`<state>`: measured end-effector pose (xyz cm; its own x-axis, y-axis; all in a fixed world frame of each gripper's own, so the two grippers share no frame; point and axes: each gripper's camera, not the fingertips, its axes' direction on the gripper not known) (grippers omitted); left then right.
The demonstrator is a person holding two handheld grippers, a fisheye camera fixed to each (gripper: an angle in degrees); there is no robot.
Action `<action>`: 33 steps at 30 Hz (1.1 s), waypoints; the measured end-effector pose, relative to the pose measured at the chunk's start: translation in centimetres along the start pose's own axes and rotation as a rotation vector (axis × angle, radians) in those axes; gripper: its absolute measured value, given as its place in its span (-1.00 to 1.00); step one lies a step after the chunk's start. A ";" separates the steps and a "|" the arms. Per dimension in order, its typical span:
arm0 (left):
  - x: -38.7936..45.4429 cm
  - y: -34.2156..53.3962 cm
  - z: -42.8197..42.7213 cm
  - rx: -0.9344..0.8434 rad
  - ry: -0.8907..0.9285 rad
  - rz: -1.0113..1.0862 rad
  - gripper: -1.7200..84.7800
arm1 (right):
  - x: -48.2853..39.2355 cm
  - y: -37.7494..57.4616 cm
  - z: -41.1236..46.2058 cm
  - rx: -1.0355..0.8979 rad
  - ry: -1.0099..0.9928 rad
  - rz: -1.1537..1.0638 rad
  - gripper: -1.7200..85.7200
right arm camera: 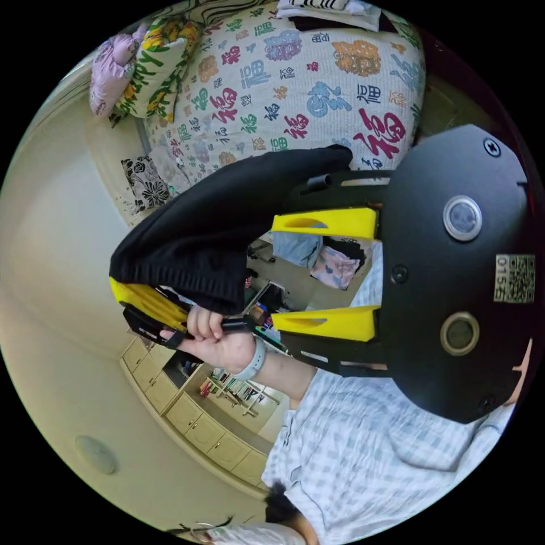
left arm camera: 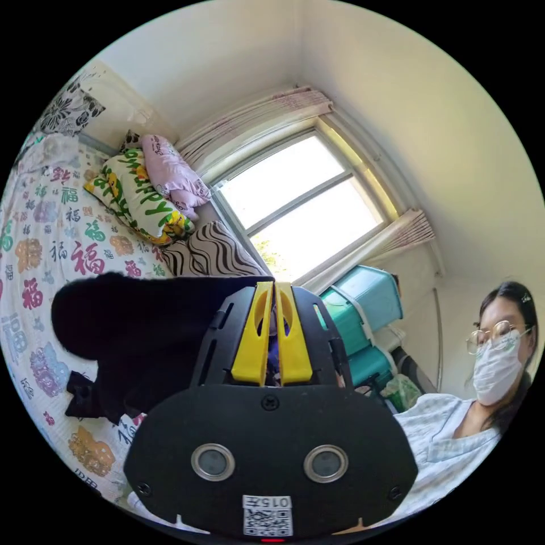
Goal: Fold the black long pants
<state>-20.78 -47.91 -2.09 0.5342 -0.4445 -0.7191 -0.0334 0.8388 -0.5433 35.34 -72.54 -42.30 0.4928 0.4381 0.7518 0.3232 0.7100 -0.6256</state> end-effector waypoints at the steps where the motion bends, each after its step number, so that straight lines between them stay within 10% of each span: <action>1: 0.3 -0.2 0.3 -0.006 -0.013 0.009 -0.98 | -0.9 -0.1 -0.3 0.034 0.023 -0.014 -0.55; 13: 2.3 -3.2 6.7 -0.083 0.006 -0.097 -0.98 | -2.0 -3.7 -0.4 0.051 0.379 -0.097 -0.62; 33: 3.4 -9.5 21.9 -0.076 -0.284 -0.072 -0.98 | 12.1 -11.2 -8.7 -0.033 0.092 0.024 -0.84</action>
<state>-0.11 -50.48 10.10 0.7518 -0.3873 -0.5337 -0.0446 0.7776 -0.6272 44.72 -80.00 -27.97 0.5723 0.4014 0.7151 0.3364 0.6803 -0.6511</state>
